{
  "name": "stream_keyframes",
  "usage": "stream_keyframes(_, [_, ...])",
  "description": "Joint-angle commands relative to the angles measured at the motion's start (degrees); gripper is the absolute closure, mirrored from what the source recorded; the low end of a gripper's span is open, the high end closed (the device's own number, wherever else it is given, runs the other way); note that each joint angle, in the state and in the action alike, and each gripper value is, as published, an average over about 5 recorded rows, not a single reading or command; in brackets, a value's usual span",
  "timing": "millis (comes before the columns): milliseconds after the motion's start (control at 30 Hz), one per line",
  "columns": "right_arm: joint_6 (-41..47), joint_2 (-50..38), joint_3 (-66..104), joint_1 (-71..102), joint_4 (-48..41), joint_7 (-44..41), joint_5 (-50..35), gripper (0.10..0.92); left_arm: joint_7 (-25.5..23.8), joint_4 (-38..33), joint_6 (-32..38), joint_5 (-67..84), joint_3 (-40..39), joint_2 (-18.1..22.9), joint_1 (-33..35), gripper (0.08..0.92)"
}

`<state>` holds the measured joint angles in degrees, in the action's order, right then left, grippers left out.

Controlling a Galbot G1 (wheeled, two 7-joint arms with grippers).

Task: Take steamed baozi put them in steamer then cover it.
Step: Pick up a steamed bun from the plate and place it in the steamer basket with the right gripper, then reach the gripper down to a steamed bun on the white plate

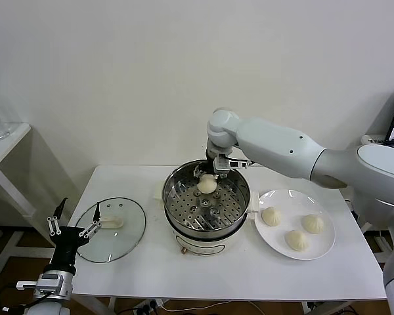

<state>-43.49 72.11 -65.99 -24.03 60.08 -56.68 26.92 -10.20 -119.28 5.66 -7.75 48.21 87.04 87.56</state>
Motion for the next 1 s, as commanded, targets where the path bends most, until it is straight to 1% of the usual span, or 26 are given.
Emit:
stream_keyframes(33, [1.42, -0.31, -0.04, 0.70, -0.07, 0.33, -1.68, 0.233, -0.11, 0.03, 0.01, 0.09, 0.20, -0.04, 0.05, 0.177])
stream_keyframes(167, [4.19, -3.49, 0.51, -2.19, 3.29, -1.74, -9.14, 0.205, -0.10, -0.05, -0.08, 0.10, 0.14, -0.07, 0.13, 0.177])
stream_keyframes(267, [8.01, -8.00, 0.78, -7.05, 6.82, -4.36, -17.52, 0.203, -0.09, -0.22, -0.14, 0.09, 0.01, -0.11, 0.17, 0.177])
stream_keyframes(367, [13.77, -13.87, 0.26, -12.48, 10.76, -7.73, -27.09, 0.203, -0.08, -0.37, -0.18, 0.09, -0.09, -0.12, 0.19, 0.177])
stream_keyframes(500, [28.43, -23.60, -3.83, -17.69, 16.97, -11.76, -40.68, 0.203, -0.07, -0.58, -0.17, 0.07, -0.27, -0.14, 0.35, 0.177])
stream_keyframes(567, [36.15, -28.21, -5.52, -17.97, 19.09, -11.88, -44.06, 0.203, -0.06, -0.72, -0.14, 0.06, -0.45, -0.14, 0.44, 0.177])
stream_keyframes(633, [43.26, -32.65, -6.04, -16.63, 20.53, -11.63, -45.21, 0.203, -0.05, -0.86, -0.12, 0.01, -0.76, -0.14, 0.50, 0.177])
stream_keyframes(700, [48.66, -35.87, -5.83, -14.25, 21.26, -11.50, -44.45, 0.203, -0.02, -0.96, -0.12, -0.09, -1.12, -0.13, 0.53, 0.177])
stream_keyframes(800, [54.26, -38.94, -4.93, -9.71, 21.75, -11.46, -42.75, 0.203, 0.03, -1.12, -0.12, -0.25, -1.66, -0.09, 0.61, 0.177])
stream_keyframes(900, [57.28, -40.36, -1.32, -2.90, 21.01, -11.31, -40.92, 0.203, 0.11, -1.14, -0.12, -0.37, -2.03, 0.06, 0.64, 0.177])
stream_keyframes(1000, [57.62, -40.10, 4.19, 4.36, 18.44, -11.01, -38.45, 0.203, 0.21, -1.18, -0.13, -0.55, -2.36, 0.21, 0.73, 0.177])
